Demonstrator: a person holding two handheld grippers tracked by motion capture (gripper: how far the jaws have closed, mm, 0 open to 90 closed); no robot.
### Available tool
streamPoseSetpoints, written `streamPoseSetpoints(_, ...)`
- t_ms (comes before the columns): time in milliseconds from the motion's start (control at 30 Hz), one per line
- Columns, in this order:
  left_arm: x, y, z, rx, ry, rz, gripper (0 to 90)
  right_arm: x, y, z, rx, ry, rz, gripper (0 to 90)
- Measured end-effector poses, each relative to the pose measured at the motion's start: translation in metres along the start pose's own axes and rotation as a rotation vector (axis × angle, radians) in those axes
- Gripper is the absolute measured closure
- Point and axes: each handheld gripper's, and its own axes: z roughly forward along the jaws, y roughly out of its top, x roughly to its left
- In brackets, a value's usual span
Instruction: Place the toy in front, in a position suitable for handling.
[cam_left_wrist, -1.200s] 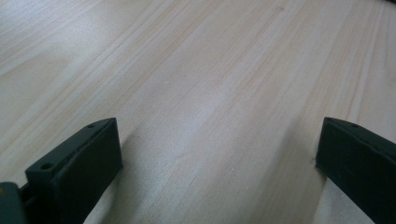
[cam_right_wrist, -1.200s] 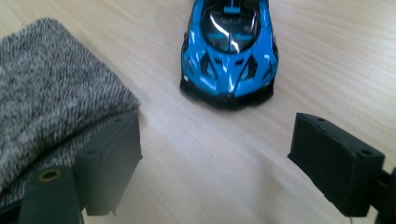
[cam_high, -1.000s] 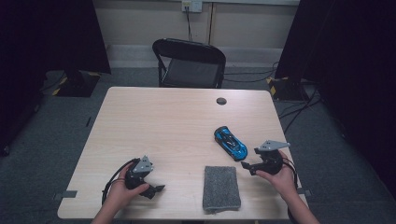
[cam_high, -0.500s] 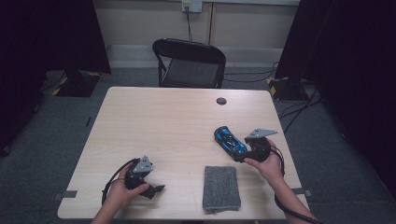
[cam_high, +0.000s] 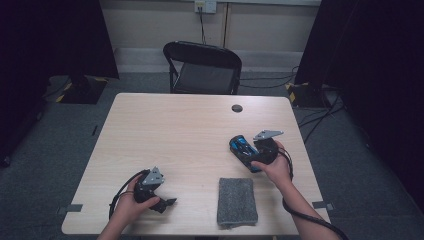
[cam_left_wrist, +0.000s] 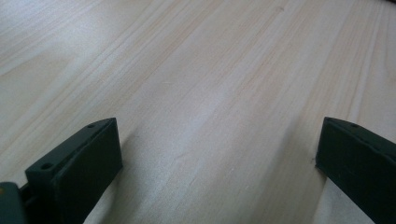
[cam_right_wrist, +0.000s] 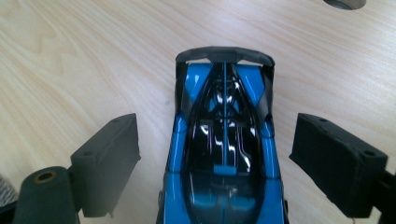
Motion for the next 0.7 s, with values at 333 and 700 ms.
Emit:
streamPoseSetpoints(333, 0.0, 0.0, 0.0, 0.0, 0.0, 0.0, 0.0, -0.006, 0.002, 0.018, 0.037, -0.012, 0.017, 14.3)
streamPoseSetpoints(700, 0.0, 0.0, 0.0, 0.0, 0.0, 0.0, 0.0, -0.005, -0.004, 0.027, 0.051, -0.011, 0.009, 15.3)
